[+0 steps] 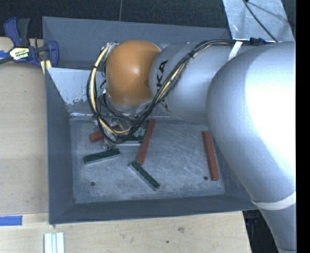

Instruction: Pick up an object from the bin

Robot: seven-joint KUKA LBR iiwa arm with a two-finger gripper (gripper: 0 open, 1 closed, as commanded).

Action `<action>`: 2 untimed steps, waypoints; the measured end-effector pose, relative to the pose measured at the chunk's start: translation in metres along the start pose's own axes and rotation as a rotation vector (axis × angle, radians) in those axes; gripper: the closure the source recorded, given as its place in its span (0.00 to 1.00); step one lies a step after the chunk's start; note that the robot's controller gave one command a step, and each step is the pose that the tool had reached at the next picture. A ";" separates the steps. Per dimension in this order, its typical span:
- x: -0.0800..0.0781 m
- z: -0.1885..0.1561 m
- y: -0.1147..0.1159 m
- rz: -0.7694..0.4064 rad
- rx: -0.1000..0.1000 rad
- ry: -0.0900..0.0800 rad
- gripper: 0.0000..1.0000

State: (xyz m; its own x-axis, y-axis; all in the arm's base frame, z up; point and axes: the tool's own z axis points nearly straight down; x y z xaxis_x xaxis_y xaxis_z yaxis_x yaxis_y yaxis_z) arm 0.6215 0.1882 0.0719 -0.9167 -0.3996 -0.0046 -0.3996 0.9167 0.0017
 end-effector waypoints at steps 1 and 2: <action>-0.005 0.000 0.002 -0.037 0.002 -0.002 1.00; 0.017 -0.137 -0.029 -0.127 0.001 0.001 1.00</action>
Offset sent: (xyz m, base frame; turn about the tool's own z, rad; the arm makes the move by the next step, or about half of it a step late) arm 0.0016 0.0046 -0.0019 -0.0414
